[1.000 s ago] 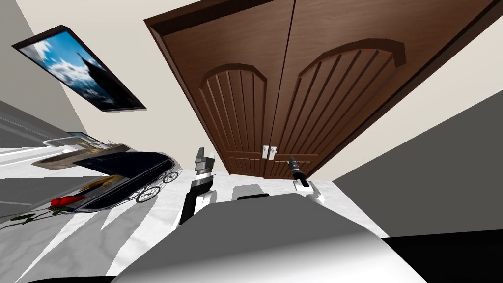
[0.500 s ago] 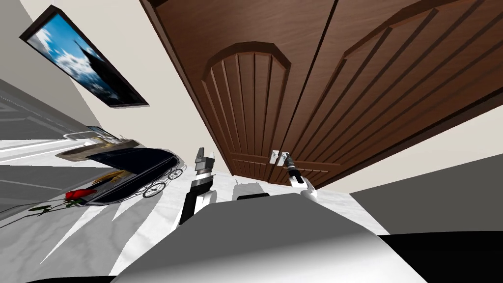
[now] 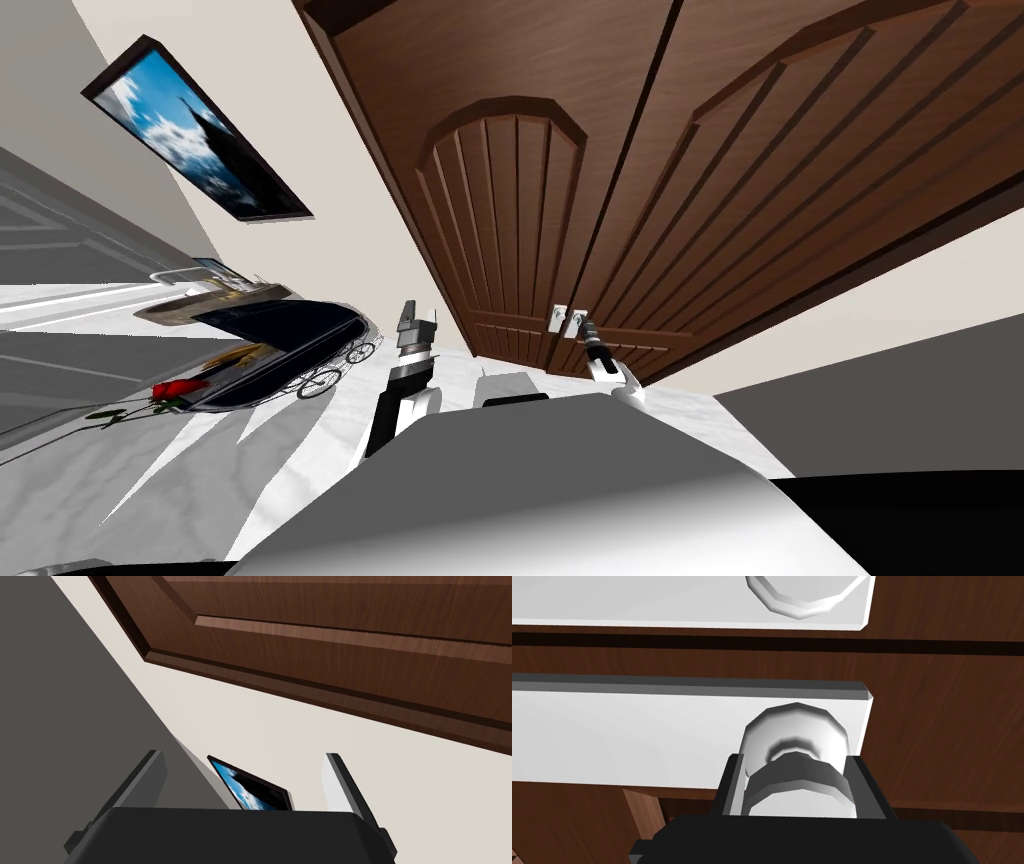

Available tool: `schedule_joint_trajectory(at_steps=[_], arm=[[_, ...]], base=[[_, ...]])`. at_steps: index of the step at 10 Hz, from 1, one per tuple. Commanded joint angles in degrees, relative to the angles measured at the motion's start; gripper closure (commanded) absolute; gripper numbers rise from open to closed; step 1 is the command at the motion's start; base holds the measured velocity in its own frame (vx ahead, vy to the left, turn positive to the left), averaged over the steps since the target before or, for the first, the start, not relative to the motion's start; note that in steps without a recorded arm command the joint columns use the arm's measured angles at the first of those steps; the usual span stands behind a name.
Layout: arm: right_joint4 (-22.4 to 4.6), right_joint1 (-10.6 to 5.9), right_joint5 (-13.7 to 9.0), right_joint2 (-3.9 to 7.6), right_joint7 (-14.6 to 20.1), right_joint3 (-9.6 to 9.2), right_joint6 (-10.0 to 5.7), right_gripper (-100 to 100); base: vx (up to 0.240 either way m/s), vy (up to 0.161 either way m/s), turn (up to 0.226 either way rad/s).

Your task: Pull the door open

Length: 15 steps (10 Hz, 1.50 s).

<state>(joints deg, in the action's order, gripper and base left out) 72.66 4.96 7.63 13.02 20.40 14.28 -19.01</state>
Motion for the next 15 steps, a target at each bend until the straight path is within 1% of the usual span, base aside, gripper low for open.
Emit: schedule_joint_trajectory(at_steps=[1, 2, 5, 6, 10, 12, 13, 14, 15], arm=[[0.02, 0.09, -0.08, 0.23, 0.04, 0.4, 0.09, 100], [-0.4, 1.21, -0.17, 0.78, 0.14, 1.04, 0.19, 100], [-0.63, 2.37, -0.31, 1.64, 0.47, 1.69, 0.27, 100], [-0.06, 2.5, -0.11, 1.43, 0.97, 0.63, -0.65, -100], [2.38, 3.19, 0.51, 1.53, 2.72, -2.32, -1.07, -100], [3.32, 3.45, 0.75, 1.57, 3.39, -3.46, -1.23, -100], [3.24, 3.43, 0.66, 1.61, 3.21, -3.12, -0.99, -100], [1.92, 3.59, 0.4, 1.81, 2.68, -1.85, -0.94, -100], [1.77, 3.56, 0.38, 1.82, 2.61, -1.72, -0.94, -100]], base=[[0.0, 0.0, 0.0], [-0.118, -0.06, -0.095], [-0.203, -0.085, -0.103], [-0.189, -0.025, 0.059], [-0.184, 0.062, 0.099], [-0.184, 0.056, 0.056], [-0.085, 0.023, 0.007], [0.051, -0.122, -0.145], [0.102, -0.156, -0.082]])
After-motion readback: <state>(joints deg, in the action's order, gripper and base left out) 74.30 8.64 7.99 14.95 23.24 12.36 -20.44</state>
